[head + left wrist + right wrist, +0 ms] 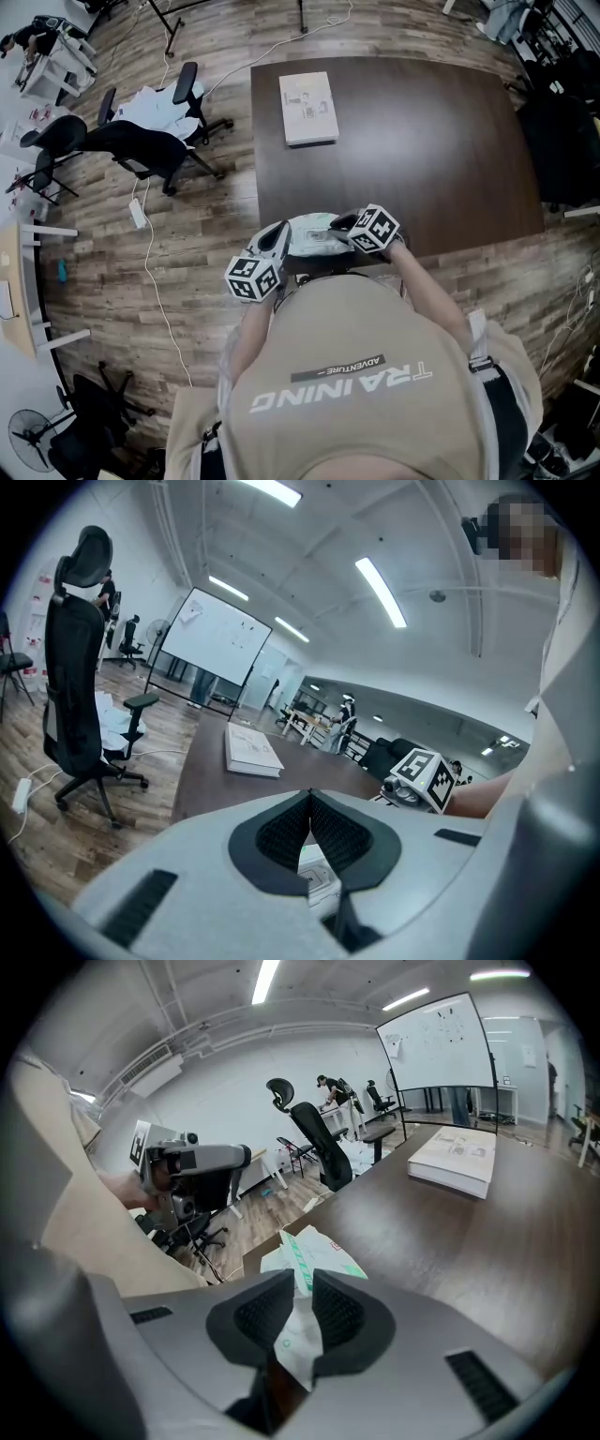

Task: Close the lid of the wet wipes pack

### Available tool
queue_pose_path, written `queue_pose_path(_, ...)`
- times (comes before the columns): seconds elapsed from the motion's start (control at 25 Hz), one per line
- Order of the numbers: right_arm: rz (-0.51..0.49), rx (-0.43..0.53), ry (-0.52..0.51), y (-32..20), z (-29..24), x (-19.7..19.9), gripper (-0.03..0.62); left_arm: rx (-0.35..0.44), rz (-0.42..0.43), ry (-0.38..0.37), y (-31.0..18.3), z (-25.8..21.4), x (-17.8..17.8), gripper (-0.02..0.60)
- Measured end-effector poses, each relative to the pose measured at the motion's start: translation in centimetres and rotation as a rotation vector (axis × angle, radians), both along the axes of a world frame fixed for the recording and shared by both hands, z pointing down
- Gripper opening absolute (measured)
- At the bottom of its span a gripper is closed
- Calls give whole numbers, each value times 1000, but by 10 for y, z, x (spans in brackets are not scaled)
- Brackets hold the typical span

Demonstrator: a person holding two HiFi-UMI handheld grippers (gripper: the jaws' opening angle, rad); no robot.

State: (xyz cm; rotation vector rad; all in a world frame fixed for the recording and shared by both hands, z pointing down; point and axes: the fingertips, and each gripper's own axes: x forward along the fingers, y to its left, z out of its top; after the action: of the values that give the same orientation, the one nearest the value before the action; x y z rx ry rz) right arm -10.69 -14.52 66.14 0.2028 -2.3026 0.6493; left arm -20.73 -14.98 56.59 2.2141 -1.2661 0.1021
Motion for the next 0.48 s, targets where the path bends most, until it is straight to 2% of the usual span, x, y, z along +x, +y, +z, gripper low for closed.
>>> queue_pose_path(0.48,-19,-65,32,17,18,5,61,-28,10,10,3,10,3,9)
